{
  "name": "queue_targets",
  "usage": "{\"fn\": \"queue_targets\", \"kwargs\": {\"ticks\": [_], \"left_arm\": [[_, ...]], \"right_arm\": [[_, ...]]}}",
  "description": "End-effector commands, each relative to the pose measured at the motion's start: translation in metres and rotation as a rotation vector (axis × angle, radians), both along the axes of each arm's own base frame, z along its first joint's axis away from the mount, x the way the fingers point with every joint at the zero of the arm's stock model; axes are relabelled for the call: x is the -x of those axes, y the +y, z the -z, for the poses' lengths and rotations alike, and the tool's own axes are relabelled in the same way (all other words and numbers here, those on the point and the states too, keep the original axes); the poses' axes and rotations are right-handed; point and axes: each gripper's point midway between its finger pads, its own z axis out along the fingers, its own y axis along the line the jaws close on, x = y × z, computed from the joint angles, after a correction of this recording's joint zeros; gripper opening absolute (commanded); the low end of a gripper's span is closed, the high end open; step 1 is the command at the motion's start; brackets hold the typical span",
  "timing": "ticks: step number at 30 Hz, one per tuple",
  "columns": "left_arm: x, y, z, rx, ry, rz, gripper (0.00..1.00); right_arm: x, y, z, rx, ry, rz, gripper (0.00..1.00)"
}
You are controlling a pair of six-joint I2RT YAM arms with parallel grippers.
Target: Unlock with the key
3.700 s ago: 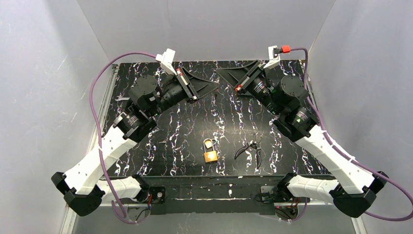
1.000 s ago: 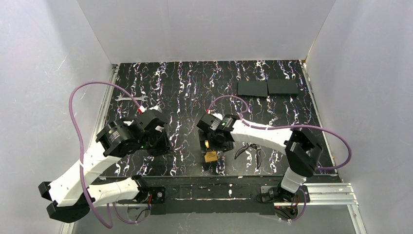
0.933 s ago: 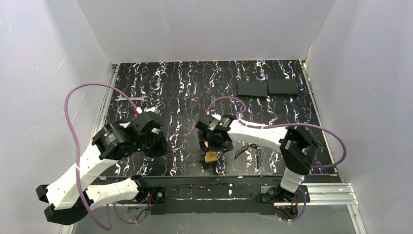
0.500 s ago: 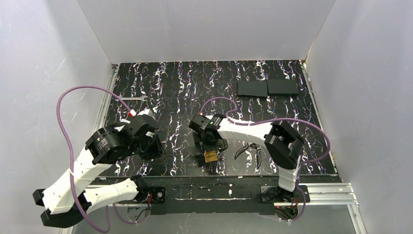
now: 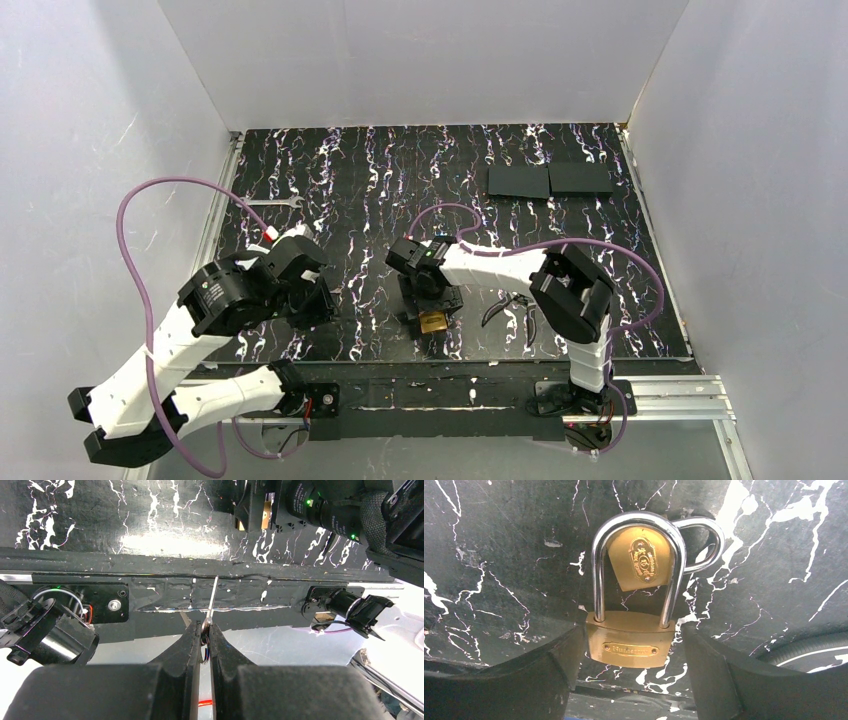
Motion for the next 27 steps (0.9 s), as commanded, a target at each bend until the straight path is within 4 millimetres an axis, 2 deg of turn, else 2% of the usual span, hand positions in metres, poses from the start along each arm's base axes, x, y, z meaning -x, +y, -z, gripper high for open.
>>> {"fn": "queue_targets", "kwargs": {"ticks": [1, 6, 12, 15, 19, 23, 27], "left_arm": [[-0.006, 0.004, -0.001, -0.030, -0.019, -0.022, 0.00], [-0.007, 0.005, -0.002, -0.029, -0.024, -0.026, 0.00], [-0.008, 0.003, -0.002, -0.037, -0.022, -0.021, 0.00], [-0.009, 0.002, -0.002, -0.041, -0.018, -0.022, 0.00], [-0.010, 0.001, -0.001, -0.037, -0.018, -0.026, 0.00], [-0.010, 0.001, -0.002, -0.030, -0.023, -0.032, 0.00], [-0.012, -0.001, -0.002, -0.026, -0.027, -0.028, 0.00]], "right_arm": [[0.002, 0.003, 0.004, 0.005, 0.008, -0.028, 0.77], [0.005, -0.001, 0.011, 0.012, 0.019, -0.030, 0.72], [0.006, -0.006, 0.018, 0.031, 0.021, -0.032, 0.80], [0.006, -0.007, 0.019, 0.032, 0.020, -0.035, 0.79], [0.006, -0.008, 0.020, 0.029, 0.015, -0.036, 0.71], [0.003, -0.009, 0.018, 0.031, 0.003, -0.037, 0.49], [0.000, -0.006, 0.007, 0.009, -0.002, -0.035, 0.37]]}}
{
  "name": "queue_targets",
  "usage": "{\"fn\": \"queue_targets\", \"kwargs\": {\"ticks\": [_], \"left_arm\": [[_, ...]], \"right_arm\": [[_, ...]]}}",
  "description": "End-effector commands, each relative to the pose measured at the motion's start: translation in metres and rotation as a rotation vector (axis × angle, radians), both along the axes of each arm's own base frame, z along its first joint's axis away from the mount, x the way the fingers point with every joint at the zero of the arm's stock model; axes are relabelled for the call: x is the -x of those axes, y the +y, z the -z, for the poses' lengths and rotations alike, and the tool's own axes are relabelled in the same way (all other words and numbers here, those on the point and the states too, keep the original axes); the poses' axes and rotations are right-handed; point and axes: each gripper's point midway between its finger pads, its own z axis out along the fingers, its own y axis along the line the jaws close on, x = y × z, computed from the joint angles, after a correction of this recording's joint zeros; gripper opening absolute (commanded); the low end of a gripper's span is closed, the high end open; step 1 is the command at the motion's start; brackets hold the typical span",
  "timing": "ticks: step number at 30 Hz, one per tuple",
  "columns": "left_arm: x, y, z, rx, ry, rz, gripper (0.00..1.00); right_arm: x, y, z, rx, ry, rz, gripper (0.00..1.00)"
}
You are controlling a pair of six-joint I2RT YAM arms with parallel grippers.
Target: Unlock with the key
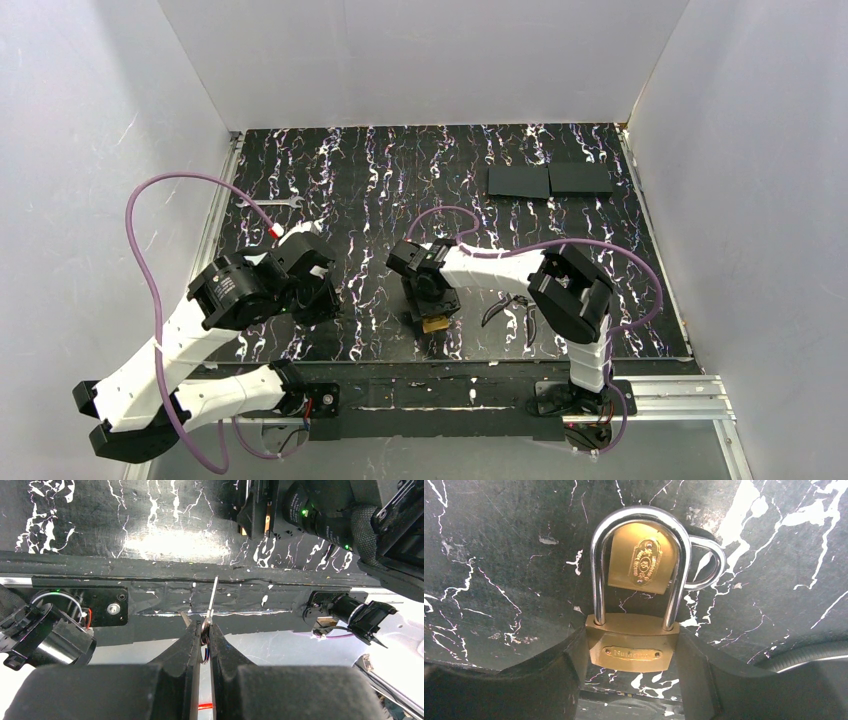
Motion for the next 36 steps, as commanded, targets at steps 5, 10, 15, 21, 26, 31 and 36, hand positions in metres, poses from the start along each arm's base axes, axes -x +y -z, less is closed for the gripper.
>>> {"fn": "queue_targets", "kwargs": {"ticks": [5, 10, 15, 21, 26, 31, 36], "left_arm": [[-0.008, 0.007, -0.012, -0.006, -0.074, -0.009, 0.00], [-0.015, 0.008, -0.025, 0.020, -0.145, 0.008, 0.00], [-0.022, 0.001, -0.040, 0.053, -0.220, 0.063, 0.00], [-0.026, -0.002, -0.058, 0.084, -0.280, 0.092, 0.00], [-0.027, -0.004, -0.070, 0.130, -0.336, 0.107, 0.00], [-0.031, -0.010, -0.094, 0.170, -0.436, 0.177, 0.00], [-0.026, -0.011, -0.123, 0.189, -0.499, 0.267, 0.00]], "right_arm": [[-0.010, 0.006, -0.035, -0.066, -0.043, 0.016, 0.30], [-0.016, 0.016, -0.071, -0.150, -0.067, 0.035, 0.27], [-0.024, 0.025, -0.106, -0.239, -0.088, 0.075, 0.24], [-0.032, 0.039, -0.150, -0.392, -0.070, 0.137, 0.19], [-0.042, 0.050, -0.197, -0.565, -0.032, 0.202, 0.01], [-0.064, 0.052, -0.243, -0.693, -0.057, 0.304, 0.01], [-0.076, 0.051, -0.290, -0.851, -0.007, 0.574, 0.01]]}}
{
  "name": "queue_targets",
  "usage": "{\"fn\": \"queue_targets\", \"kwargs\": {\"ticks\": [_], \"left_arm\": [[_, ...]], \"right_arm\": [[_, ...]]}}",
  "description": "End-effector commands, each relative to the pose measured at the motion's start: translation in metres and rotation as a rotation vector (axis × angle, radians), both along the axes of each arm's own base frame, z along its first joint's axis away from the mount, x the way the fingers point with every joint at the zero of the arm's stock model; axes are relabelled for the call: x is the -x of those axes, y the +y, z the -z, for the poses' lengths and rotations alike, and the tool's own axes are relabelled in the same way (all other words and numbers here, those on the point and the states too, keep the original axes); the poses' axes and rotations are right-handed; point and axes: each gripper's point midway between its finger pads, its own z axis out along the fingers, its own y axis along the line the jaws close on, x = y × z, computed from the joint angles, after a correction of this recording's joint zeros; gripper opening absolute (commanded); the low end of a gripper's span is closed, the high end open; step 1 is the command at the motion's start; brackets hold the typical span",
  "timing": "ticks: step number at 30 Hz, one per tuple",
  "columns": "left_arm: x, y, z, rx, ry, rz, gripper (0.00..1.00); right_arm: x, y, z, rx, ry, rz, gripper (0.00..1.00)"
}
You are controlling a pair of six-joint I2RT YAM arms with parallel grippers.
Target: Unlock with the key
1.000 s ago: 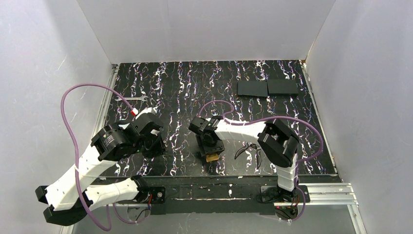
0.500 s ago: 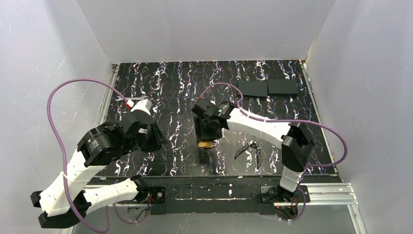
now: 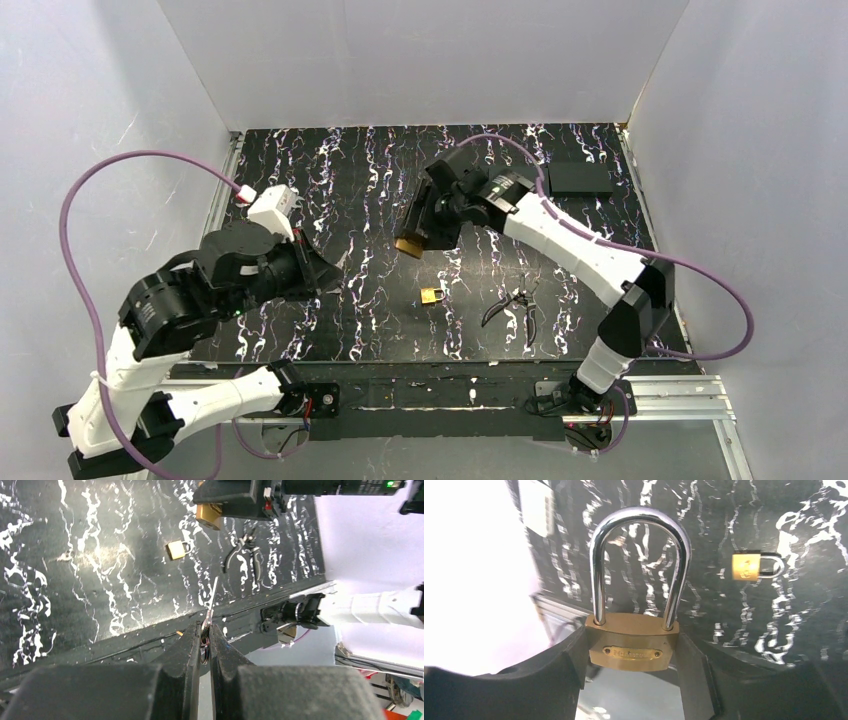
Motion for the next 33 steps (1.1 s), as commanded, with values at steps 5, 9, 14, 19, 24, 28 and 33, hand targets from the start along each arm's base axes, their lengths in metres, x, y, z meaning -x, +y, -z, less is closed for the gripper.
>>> {"fn": "queue_targets", "kwargs": {"ticks": [5, 9, 14, 19, 24, 28, 33], "left_arm": [[0.009, 0.010, -0.053, 0.021, -0.146, 0.102, 0.00], [0.019, 0.015, -0.072, 0.045, -0.180, 0.145, 0.00], [0.030, 0.006, -0.077, 0.057, -0.181, 0.239, 0.00], [0.031, -0.005, -0.072, 0.048, -0.171, 0.300, 0.00], [0.024, -0.015, -0.056, 0.023, -0.135, 0.296, 0.00], [0.017, -0.025, -0.048, 0.003, -0.107, 0.301, 0.00], [0.002, -0.037, -0.042, -0.036, -0.085, 0.285, 0.00]], "right_arm": [[0.004, 0.013, -0.109, -0.464, 0.234, 0.364, 0.01], [0.007, 0.021, -0.126, -0.531, 0.342, 0.409, 0.01], [0.010, 0.030, -0.146, -0.534, 0.420, 0.400, 0.01], [0.011, 0.038, -0.153, -0.582, 0.430, 0.308, 0.01], [0.005, 0.030, -0.139, -0.594, 0.434, 0.247, 0.01], [-0.004, 0.017, -0.137, -0.603, 0.408, 0.210, 0.01], [-0.008, 0.011, -0.137, -0.661, 0.398, 0.162, 0.01]]}}
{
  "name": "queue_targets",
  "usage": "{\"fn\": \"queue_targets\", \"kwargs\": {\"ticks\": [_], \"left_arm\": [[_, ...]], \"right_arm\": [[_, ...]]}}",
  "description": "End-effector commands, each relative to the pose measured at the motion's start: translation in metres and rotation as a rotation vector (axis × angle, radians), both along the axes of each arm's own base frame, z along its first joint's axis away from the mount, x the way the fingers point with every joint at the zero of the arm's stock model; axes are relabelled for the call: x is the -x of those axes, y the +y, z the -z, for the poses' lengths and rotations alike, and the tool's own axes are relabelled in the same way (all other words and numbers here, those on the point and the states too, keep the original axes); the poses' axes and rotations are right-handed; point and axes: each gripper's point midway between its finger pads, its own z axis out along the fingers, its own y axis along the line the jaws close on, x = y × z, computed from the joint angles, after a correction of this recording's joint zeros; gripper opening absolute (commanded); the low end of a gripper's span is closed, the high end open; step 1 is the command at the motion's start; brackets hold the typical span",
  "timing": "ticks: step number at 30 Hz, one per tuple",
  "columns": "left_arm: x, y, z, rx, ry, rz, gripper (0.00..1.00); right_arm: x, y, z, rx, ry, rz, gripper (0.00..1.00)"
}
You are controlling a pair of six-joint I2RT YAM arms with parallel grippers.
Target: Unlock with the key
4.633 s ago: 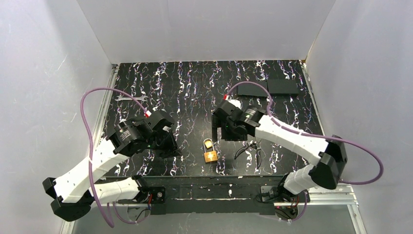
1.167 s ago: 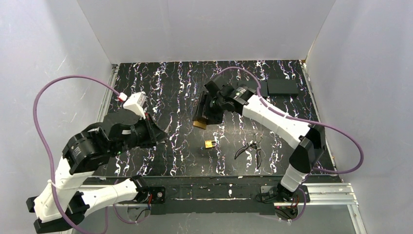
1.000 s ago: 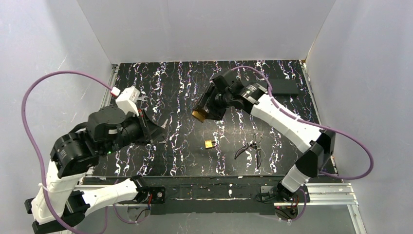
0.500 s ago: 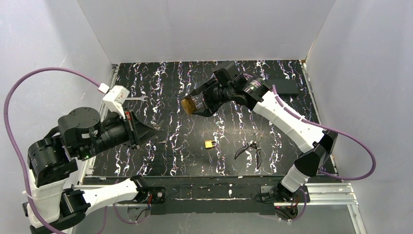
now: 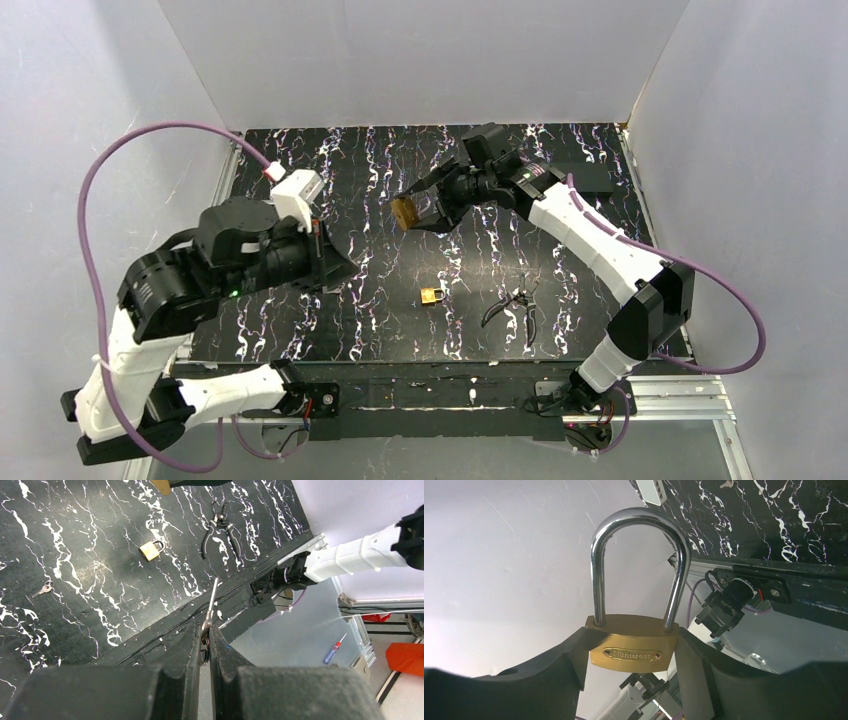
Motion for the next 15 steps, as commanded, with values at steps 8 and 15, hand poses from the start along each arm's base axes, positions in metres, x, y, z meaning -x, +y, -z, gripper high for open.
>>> {"fn": "queue_targets", "kwargs": {"ticks": [8, 15], "left_arm": [[-0.017, -0.030, 0.008, -0.035, 0.054, 0.027, 0.00], [-0.025, -0.037, 0.007, -0.080, 0.045, 0.045, 0.00]], "right_arm": [[0.018, -0.004, -0.072, -0.233, -0.191, -0.106, 0.01], [0.014, -0.006, -0.077, -0.229, -0.244, -0.088, 0.01]]}}
